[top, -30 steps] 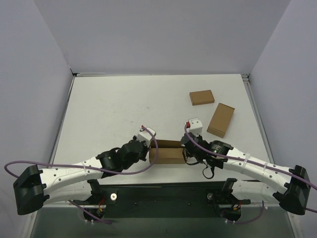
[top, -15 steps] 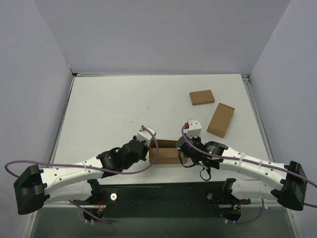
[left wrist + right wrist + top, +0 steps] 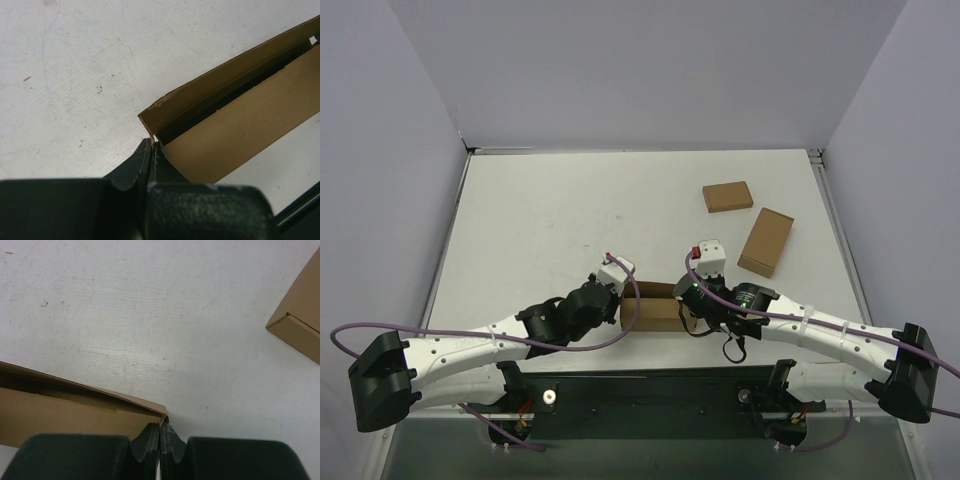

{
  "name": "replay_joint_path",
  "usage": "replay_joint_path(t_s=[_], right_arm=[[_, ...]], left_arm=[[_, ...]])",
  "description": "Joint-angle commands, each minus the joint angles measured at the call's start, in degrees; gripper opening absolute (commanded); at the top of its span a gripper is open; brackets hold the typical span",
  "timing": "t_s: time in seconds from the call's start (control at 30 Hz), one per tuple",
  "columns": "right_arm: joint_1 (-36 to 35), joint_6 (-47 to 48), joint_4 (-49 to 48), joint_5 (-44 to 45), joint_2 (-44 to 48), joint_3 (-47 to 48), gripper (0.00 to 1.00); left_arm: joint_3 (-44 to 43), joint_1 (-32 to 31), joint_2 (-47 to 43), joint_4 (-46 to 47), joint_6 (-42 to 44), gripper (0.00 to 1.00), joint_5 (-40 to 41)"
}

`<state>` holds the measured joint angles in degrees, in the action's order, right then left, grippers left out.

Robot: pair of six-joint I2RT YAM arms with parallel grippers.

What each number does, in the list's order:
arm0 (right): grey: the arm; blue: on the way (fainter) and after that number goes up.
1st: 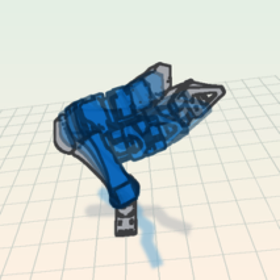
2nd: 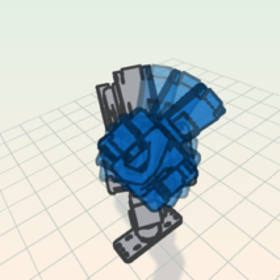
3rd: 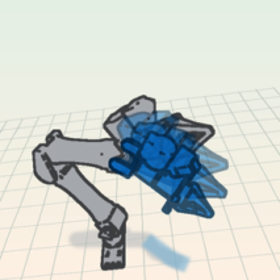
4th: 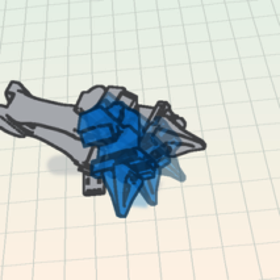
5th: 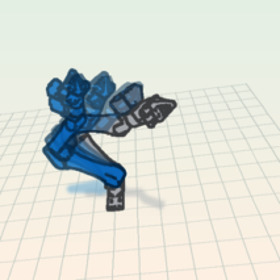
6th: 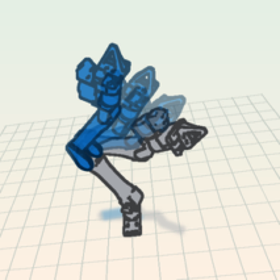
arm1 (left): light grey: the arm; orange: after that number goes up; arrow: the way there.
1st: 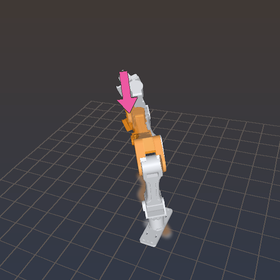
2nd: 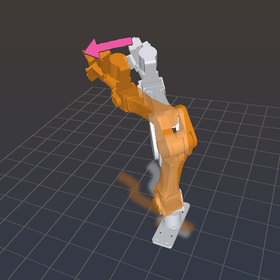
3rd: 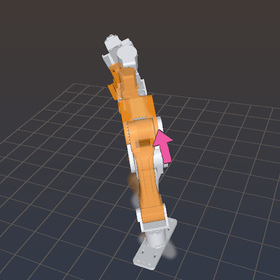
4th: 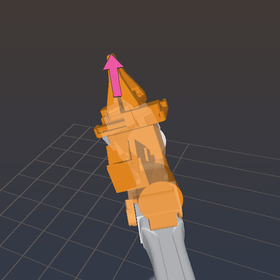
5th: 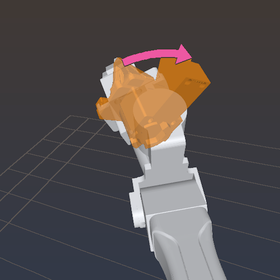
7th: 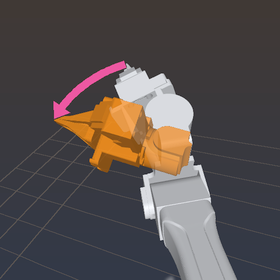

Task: Fold the paper box

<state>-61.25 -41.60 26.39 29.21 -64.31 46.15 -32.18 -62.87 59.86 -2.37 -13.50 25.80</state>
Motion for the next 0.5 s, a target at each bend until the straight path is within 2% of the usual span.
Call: replay_joint_path(t_s=[0.0,0.47], right_arm=[[-1.5,-3.5,-0.5,-4.3,-1.1,-1.3,0.0],[-3.9,-7.7,-4.2,-2.6,0.2,-6.9,0.0]], left_arm=[[-2.0,-0.4,-0.5,5.0,-1.4,0.0,-2.9],[-2.1,-0.4,0.3,5.6,-1.8,0.0,-4.3]])
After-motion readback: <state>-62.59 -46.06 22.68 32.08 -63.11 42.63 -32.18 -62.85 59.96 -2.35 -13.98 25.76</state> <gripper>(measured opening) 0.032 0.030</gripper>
